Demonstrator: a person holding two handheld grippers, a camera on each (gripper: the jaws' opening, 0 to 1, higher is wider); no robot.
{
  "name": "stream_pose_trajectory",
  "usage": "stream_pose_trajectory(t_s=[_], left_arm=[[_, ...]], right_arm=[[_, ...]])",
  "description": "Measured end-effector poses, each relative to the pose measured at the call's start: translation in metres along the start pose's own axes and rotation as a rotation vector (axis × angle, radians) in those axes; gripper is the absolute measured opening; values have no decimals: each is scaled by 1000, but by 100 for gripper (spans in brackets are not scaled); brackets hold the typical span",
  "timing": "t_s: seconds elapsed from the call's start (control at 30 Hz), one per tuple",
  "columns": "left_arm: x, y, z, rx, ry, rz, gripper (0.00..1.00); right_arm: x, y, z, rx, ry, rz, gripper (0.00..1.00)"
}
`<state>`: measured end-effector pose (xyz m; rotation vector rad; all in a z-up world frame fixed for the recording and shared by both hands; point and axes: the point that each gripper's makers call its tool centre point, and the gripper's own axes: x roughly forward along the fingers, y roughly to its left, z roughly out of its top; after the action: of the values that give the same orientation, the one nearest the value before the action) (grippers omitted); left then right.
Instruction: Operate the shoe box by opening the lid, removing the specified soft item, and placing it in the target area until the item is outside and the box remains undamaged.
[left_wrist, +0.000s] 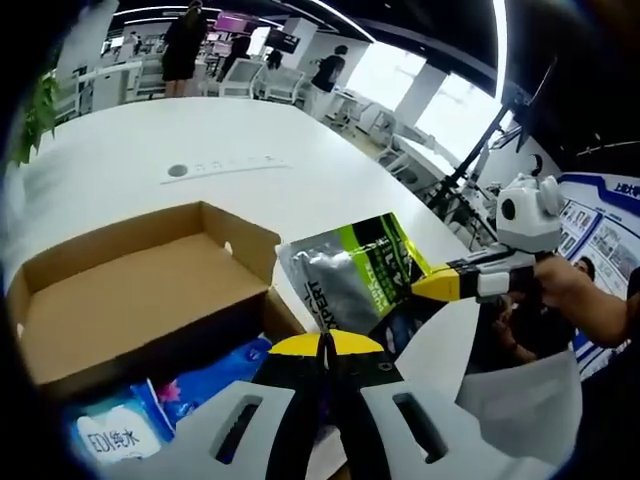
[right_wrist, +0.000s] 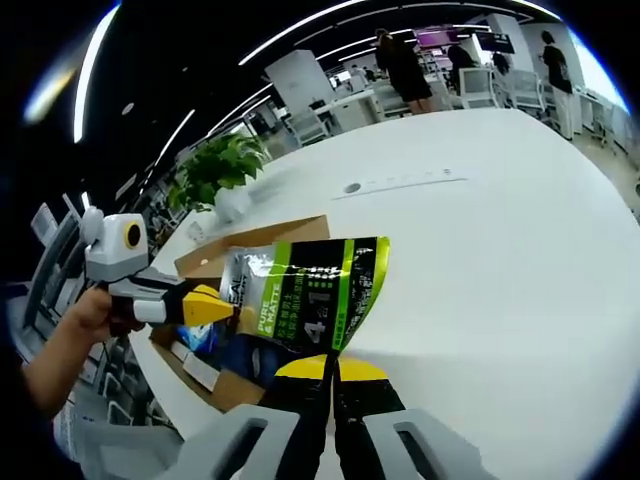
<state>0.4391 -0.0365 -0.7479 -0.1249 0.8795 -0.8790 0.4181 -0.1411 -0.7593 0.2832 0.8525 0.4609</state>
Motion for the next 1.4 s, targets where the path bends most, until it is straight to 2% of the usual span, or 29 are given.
stream_pose_trajectory(t_s=[0.3,0.5,0.83,0.9,1.03,1.4], left_arm=[[20,-10,7,42,33,-20,0],[34,-13,6,65,67,-22,0],[56,-5,-1,130,133,8,0],[59,-3,-3,165,155,24,0],[68,-4,-4,184,171,29,0],[87,-3,-13,355,271,69,0]], right_arm=[[-3,-24,-2,3,14,-46,0],[-2,-38,-3,-8,26,-74,0],[8,-54,-10,-30,53,-113,0],[10,-58,-12,-21,58,-117,0],[12,-65,-15,-31,66,-135,0],[21,-83,-21,-44,91,-171,0]])
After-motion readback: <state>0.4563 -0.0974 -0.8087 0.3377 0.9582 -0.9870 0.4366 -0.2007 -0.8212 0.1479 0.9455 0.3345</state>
